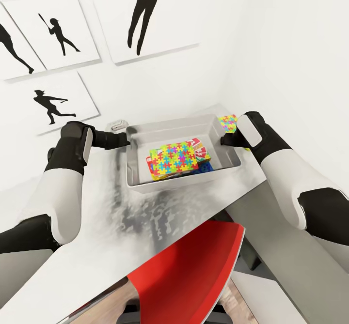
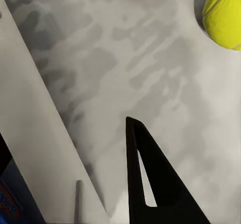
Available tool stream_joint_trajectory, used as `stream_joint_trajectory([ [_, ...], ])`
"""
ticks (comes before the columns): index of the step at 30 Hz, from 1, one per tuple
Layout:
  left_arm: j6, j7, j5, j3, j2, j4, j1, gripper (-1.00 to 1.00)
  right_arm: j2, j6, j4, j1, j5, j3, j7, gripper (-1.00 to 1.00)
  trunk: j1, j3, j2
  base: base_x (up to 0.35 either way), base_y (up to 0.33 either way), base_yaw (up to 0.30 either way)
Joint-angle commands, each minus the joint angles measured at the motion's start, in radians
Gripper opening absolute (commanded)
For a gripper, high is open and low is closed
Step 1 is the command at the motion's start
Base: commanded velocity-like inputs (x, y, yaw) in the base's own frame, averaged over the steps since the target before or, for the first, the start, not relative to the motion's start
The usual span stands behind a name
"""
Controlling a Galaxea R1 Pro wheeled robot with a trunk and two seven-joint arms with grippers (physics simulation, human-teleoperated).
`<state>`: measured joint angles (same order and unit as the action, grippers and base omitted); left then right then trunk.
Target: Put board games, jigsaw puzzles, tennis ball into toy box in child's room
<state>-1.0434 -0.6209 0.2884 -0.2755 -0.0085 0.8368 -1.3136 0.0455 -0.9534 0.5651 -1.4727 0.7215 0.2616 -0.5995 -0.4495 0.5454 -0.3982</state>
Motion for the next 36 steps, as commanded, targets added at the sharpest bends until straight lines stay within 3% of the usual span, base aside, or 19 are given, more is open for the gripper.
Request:
stream_joint_trajectory([
  [1, -0.004, -0.008, 0.012, -0.003, -0.001, 0.001, -0.001, -1.0, 0.002, -0.007, 0.001, -0.001, -0.005, 0.008, -0.01, -1.0, -0.001, 0.001, -0.002, 0.0, 0.0, 0.0],
  [36, -0.004, -0.008, 0.012, -0.004, -0.001, 0.001, -0.001, -1.0, 0.001, -0.007, 0.001, 0.001, -0.005, 0.008, -0.01, -1.0, -0.001, -0.023, -0.002, -0.004, 0.001, 0.0],
])
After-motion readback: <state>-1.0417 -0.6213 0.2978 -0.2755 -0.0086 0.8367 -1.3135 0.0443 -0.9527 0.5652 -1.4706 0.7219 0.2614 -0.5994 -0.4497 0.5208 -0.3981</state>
